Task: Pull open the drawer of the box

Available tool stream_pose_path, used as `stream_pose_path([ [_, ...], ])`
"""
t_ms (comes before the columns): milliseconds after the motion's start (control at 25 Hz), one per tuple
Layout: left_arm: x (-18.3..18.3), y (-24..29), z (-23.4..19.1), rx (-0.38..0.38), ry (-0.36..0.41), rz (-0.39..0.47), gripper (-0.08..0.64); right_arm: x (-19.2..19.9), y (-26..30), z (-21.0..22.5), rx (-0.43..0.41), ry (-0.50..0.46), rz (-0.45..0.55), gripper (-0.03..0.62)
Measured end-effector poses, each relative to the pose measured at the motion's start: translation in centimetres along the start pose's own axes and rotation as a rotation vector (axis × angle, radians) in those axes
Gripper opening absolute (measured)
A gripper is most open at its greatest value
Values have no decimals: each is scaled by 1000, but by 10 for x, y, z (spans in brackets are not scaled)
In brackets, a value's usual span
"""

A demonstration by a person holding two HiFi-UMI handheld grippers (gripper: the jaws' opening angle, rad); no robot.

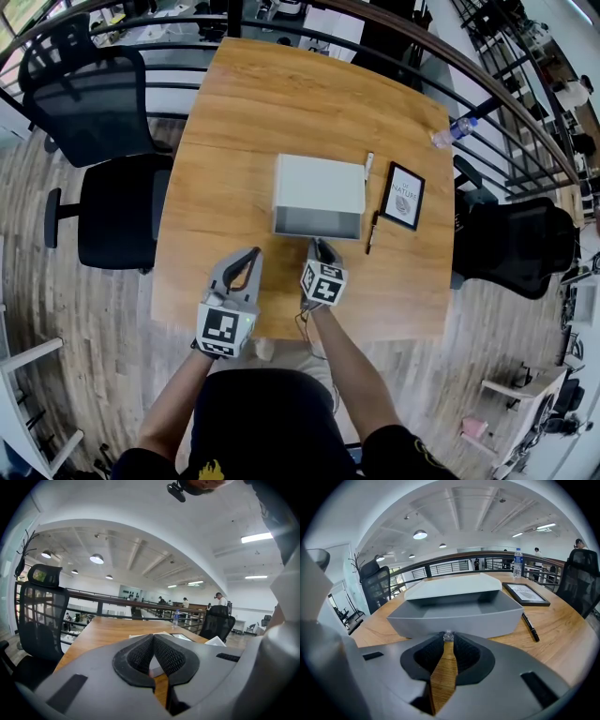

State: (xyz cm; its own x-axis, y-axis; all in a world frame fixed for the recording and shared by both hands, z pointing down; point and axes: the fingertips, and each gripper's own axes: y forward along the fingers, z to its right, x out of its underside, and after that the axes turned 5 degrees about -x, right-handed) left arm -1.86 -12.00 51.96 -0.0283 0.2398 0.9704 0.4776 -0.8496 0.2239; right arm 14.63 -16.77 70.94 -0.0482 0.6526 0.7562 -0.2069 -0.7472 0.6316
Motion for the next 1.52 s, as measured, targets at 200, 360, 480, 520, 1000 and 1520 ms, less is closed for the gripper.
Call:
stream_pose_path([
  [200, 1, -3, 2, 4, 3, -4, 17, 1, -2, 0, 1, -4, -2, 60],
  [360, 0, -2, 0, 9, 6, -6, 17, 2, -3, -1, 4, -9, -5, 61],
  [480, 1, -1, 1, 13, 5, -6, 17, 4, -4, -1, 6, -12, -6, 61],
  [520, 1, -1, 1, 15, 5, -6, 17, 5, -5, -1, 7, -12, -6, 61],
  [1000, 3, 3, 7, 37, 9, -7, 17, 11, -11, -3, 8, -9, -8, 61],
  [1520, 1, 1, 10, 37, 14, -8, 17, 26, -24, -5, -8, -19, -36, 61],
])
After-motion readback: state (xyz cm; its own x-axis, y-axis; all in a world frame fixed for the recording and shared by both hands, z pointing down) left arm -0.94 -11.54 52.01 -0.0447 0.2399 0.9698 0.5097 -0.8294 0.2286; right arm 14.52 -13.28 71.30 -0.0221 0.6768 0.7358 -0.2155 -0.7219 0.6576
